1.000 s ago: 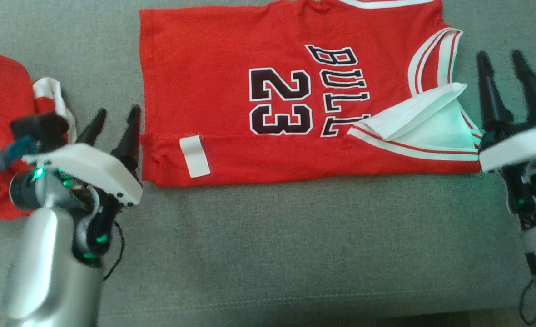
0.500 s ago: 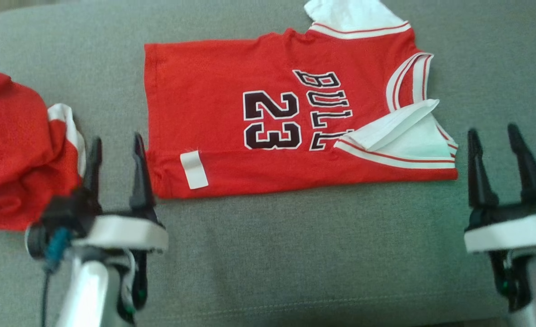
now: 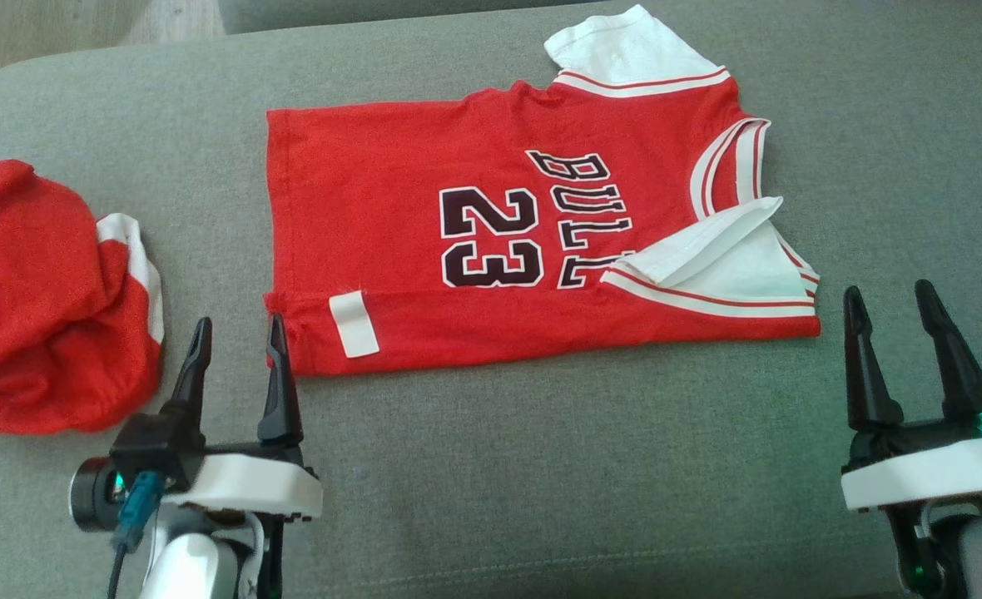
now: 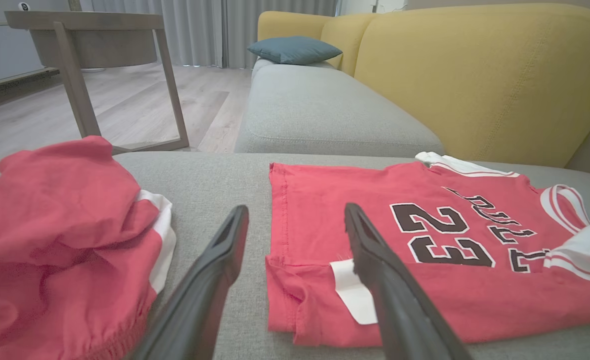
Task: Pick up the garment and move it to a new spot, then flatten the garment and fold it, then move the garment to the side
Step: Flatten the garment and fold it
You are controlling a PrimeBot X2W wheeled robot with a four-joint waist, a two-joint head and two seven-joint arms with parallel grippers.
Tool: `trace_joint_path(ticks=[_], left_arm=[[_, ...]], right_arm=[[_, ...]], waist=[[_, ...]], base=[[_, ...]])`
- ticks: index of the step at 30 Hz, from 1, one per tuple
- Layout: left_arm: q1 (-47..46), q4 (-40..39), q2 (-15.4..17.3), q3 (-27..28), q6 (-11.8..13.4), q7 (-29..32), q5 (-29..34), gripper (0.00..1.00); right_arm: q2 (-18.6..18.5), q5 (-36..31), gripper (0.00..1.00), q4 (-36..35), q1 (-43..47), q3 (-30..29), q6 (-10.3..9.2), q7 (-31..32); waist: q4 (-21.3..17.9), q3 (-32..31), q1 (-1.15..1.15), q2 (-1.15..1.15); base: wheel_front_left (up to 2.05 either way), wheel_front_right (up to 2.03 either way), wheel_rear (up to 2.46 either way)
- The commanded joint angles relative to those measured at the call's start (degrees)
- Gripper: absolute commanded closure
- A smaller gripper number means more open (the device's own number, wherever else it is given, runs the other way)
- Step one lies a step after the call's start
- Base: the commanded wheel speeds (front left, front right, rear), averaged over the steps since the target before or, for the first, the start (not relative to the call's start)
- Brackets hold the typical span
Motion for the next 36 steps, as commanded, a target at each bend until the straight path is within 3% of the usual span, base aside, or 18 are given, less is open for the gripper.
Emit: trace_joint_path(ticks=[1, 12, 31, 32, 34, 35, 36], left_arm=[[-1.3, -1.7, 0.8, 1.7, 0.3, -0.5, 0.5, 0.00], [-3.3, 0.0, 1.0, -0.2, -0.7, 1.7, 0.2, 0.00], [-9.8, 8.3, 0.9, -1.6, -1.7, 11.6, -2.6, 0.00], [-9.9, 8.4, 0.9, -1.8, -1.8, 12.0, -2.7, 0.13], [-10.1, 8.7, 1.0, -2.1, -2.2, 13.0, -2.9, 0.62], [-10.1, 8.7, 1.0, -2.2, -2.3, 13.4, -3.1, 1.00], [-10.1, 8.8, 1.1, -2.3, -2.4, 13.7, -3.3, 1.00]], right_arm=[[-0.3, -0.1, 0.00, -2.2, -0.6, 0.8, 0.37, 0.1], [-1.1, 0.9, 0.00, -0.1, -1.8, 1.0, 0.37, 1.3], [-7.5, 7.9, 0.00, 19.1, -14.4, 4.1, 0.37, 9.6], [-7.6, 8.4, 0.00, 19.8, -15.0, 4.5, 0.37, 10.3], [-8.0, 9.6, 0.04, 21.0, -15.9, 5.3, 0.37, 11.8], [-8.1, 10.2, 0.30, 21.7, -16.3, 5.7, 0.37, 12.7], [-8.3, 10.7, 0.62, 22.3, -16.6, 6.0, 0.37, 13.7]], waist=[[0.0, 0.1, 0.00, 0.00], [0.5, 2.6, 0.00, 0.00], [2.2, 11.8, 0.00, 0.00], [2.2, 11.9, 0.00, 0.00], [2.3, 12.1, 0.00, 0.00], [2.4, 12.1, 0.00, 0.00], [2.4, 12.0, 0.00, 0.00]], base=[[0.00, 0.00, 0.00], [0.00, 0.00, 0.00], [0.00, 0.00, 0.00], [0.00, 0.00, 0.00], [0.00, 0.00, 0.00], [0.00, 0.00, 0.00], [0.00, 0.00, 0.00]])
